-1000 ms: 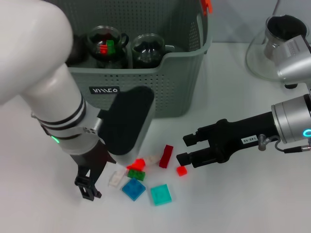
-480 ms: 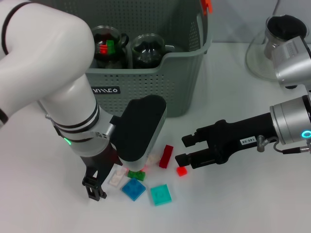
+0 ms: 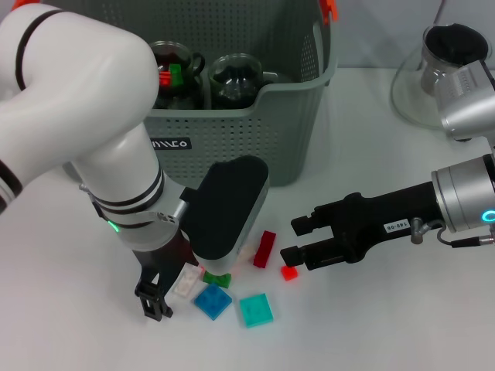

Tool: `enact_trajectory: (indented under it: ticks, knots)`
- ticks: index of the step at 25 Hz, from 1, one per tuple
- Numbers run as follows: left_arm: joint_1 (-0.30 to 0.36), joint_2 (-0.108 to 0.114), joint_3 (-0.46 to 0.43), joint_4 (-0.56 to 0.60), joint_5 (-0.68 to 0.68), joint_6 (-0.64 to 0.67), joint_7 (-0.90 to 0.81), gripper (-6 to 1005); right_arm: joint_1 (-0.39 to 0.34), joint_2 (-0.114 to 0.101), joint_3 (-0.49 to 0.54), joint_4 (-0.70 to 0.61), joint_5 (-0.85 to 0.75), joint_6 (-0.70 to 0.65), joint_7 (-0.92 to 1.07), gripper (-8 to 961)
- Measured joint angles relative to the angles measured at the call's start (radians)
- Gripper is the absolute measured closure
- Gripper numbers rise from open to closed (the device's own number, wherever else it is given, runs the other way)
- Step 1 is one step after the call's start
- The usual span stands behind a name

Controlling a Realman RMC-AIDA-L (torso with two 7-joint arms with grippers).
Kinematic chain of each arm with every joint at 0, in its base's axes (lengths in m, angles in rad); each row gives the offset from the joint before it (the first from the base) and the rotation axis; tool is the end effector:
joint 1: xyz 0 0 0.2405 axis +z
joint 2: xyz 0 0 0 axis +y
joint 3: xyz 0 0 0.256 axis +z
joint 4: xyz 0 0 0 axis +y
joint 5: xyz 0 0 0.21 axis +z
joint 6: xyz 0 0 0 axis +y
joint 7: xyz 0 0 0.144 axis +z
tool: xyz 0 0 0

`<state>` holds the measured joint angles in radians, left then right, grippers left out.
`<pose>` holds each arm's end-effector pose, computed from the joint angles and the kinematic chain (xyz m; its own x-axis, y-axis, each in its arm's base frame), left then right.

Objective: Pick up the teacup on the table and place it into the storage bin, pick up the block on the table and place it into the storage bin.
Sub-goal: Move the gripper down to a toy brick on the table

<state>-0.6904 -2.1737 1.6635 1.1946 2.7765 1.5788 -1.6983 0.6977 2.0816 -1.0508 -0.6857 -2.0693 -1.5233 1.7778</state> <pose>-0.1737 0.3243 -0.0723 0.6951 -0.3651 -0.6193 -0.3030 -0.9300 0.2082 0.1998 0.3446 -0.0472 0.8523 -0.4880 -0.1884 -0.4780 -0.8728 0.0984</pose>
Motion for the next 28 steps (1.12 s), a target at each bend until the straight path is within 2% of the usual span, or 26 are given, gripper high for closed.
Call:
enact_trajectory:
  ticks: [11,17,20,25,28]
  knots:
    - [-0.028,0.000,0.005,-0.054,-0.013,-0.021,0.000,138,0.000,0.001,0.001,0.000,0.000,0.000,-0.005,240]
    - [-0.029,0.000,0.004,-0.057,-0.027,-0.030,0.001,245,-0.001,0.002,0.002,0.000,0.000,0.000,-0.005,240]
    - [-0.029,0.000,0.004,-0.058,-0.029,-0.036,0.003,376,-0.001,0.002,0.002,0.000,0.000,0.000,-0.006,240]
    - [-0.029,0.000,0.003,-0.066,-0.030,-0.047,0.006,408,-0.001,0.002,0.005,0.000,0.000,0.000,-0.006,240]
    - [-0.029,0.000,0.001,-0.070,-0.030,-0.055,0.007,484,-0.001,0.002,0.005,0.000,0.000,0.000,-0.006,239]
